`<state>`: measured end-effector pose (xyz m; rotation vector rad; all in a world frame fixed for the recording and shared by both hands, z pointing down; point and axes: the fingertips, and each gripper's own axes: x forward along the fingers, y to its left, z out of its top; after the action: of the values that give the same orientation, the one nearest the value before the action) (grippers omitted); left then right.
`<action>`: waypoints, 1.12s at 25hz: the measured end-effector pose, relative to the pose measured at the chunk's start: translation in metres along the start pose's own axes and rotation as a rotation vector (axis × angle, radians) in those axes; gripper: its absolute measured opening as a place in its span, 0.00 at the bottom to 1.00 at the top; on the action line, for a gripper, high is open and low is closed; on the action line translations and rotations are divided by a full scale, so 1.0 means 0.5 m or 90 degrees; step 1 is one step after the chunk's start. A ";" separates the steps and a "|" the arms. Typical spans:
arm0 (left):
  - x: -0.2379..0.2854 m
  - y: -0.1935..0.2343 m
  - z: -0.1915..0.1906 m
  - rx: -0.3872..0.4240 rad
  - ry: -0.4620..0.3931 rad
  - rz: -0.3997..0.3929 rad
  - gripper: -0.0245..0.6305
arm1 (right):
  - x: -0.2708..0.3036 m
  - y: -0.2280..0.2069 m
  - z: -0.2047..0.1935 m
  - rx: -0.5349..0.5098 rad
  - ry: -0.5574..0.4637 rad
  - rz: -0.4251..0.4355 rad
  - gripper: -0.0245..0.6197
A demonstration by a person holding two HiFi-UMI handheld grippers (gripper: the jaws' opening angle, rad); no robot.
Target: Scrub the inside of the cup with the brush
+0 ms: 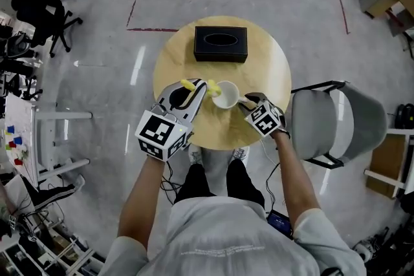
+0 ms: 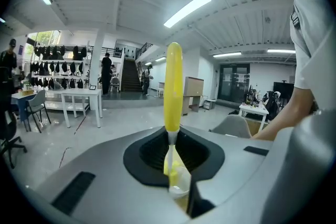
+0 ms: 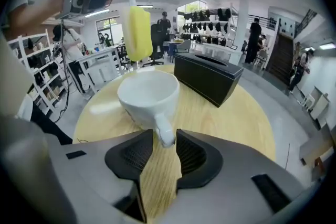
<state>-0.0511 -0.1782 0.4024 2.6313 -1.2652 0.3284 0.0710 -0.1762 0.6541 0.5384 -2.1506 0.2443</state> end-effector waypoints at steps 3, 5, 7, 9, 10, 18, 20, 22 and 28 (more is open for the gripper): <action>0.015 -0.009 -0.005 0.004 -0.001 -0.024 0.11 | 0.006 -0.008 -0.004 0.044 -0.016 -0.027 0.20; 0.022 -0.017 -0.005 0.004 -0.002 -0.037 0.11 | 0.003 -0.004 -0.006 0.059 -0.018 -0.027 0.19; 0.026 -0.021 -0.006 0.004 -0.004 -0.049 0.11 | 0.000 0.004 -0.004 0.054 -0.012 -0.026 0.19; 0.032 -0.033 -0.007 0.009 -0.010 -0.078 0.11 | -0.002 0.011 -0.003 0.050 -0.008 -0.024 0.19; 0.037 -0.043 -0.008 0.018 -0.013 -0.102 0.11 | -0.003 0.014 -0.003 0.050 -0.009 -0.022 0.19; 0.092 -0.113 -0.061 0.114 0.005 -0.246 0.11 | -0.001 0.016 -0.015 0.084 -0.021 -0.021 0.19; 0.104 -0.107 -0.076 0.113 0.012 -0.246 0.11 | -0.002 0.018 -0.016 0.085 -0.020 -0.021 0.19; 0.115 -0.100 -0.084 0.104 0.012 -0.244 0.11 | -0.003 0.018 -0.016 0.083 -0.018 -0.020 0.19; 0.146 -0.087 -0.112 0.102 0.010 -0.255 0.11 | 0.000 0.014 -0.015 0.077 -0.024 -0.023 0.19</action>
<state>0.0211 -0.1902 0.4727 2.9254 -0.7041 0.3924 0.0732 -0.1671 0.6587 0.6546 -2.1700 0.3485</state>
